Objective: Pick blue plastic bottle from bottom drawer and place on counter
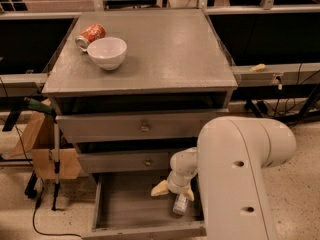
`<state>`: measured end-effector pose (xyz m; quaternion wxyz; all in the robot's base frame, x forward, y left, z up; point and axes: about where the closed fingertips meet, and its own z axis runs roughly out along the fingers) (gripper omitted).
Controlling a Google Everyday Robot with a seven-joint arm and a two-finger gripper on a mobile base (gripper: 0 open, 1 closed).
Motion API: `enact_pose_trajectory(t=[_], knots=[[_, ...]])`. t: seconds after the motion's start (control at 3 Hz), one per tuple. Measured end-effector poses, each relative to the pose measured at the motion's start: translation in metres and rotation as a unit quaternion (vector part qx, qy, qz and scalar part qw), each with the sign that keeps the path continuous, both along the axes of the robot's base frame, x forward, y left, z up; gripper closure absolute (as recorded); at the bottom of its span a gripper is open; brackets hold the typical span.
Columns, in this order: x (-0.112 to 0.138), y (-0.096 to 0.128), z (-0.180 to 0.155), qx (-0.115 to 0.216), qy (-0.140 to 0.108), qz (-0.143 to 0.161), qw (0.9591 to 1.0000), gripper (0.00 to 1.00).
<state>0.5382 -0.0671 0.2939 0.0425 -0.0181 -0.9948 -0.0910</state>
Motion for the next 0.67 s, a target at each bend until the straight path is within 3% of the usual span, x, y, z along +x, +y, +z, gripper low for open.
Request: enact_pose_trajectory(t=[0.67], knots=[[0.01, 0.015, -0.063, 0.036, 0.023, -0.036, 0.9984, 0.0]])
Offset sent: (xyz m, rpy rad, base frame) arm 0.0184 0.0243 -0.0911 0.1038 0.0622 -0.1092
